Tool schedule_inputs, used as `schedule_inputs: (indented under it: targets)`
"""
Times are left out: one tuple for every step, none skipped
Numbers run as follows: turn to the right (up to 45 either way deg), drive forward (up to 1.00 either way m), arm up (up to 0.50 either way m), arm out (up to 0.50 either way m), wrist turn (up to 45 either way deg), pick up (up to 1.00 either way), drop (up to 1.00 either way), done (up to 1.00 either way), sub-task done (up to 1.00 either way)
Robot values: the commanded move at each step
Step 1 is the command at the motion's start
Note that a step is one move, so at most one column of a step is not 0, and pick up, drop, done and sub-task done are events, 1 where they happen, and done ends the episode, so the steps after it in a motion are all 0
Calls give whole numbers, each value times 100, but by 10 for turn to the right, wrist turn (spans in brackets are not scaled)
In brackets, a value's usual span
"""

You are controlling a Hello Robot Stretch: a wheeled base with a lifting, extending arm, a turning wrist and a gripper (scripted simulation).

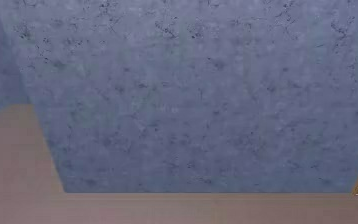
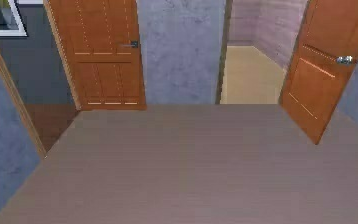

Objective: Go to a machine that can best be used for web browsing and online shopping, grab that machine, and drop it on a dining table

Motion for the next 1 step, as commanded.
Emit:
schedule_inputs:
  targets:
    - [450,0,0,0,0,0,0,0,0]
